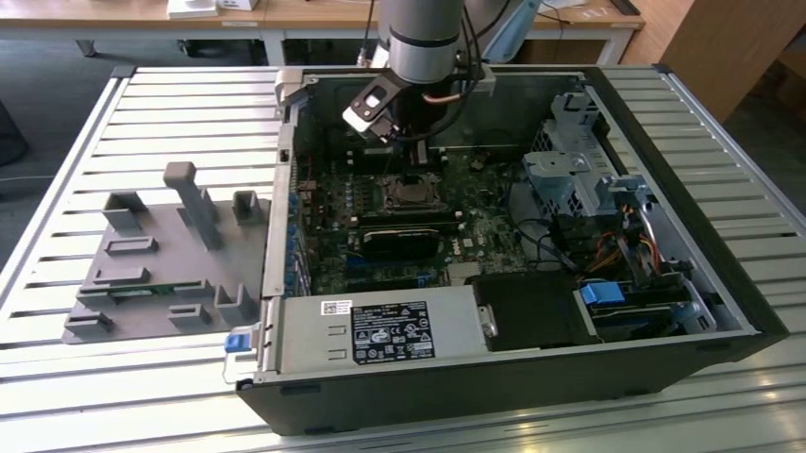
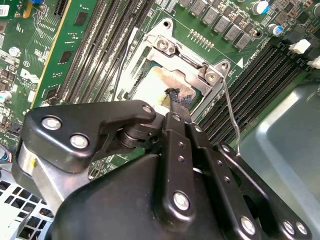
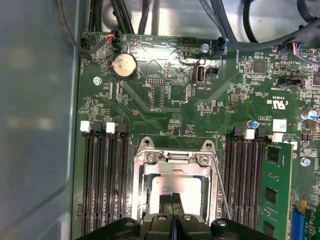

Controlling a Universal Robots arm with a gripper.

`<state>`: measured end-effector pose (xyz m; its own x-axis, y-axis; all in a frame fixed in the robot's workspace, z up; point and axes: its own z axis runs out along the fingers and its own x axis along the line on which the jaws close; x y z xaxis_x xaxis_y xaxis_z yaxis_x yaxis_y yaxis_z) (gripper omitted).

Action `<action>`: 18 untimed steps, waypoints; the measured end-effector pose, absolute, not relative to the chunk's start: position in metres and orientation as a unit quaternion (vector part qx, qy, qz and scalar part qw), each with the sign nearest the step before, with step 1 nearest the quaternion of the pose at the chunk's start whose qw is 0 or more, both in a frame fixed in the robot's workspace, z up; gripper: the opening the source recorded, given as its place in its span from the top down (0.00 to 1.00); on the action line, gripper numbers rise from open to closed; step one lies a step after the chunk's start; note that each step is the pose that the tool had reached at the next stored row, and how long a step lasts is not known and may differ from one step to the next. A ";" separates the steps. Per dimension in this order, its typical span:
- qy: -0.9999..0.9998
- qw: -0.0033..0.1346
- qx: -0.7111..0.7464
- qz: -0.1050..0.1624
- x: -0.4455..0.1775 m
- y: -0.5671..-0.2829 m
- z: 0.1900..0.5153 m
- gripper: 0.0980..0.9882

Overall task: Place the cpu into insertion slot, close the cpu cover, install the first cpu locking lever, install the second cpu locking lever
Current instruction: 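Install the first cpu locking lever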

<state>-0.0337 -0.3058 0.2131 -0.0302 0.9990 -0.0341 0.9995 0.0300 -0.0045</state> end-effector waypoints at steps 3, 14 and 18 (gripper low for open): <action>0.718 0.011 0.696 -0.013 -0.034 -0.306 0.215 0.99; 0.718 0.011 0.696 -0.014 -0.034 -0.306 0.222 0.99; 0.718 0.011 0.696 -0.013 -0.034 -0.306 0.223 0.99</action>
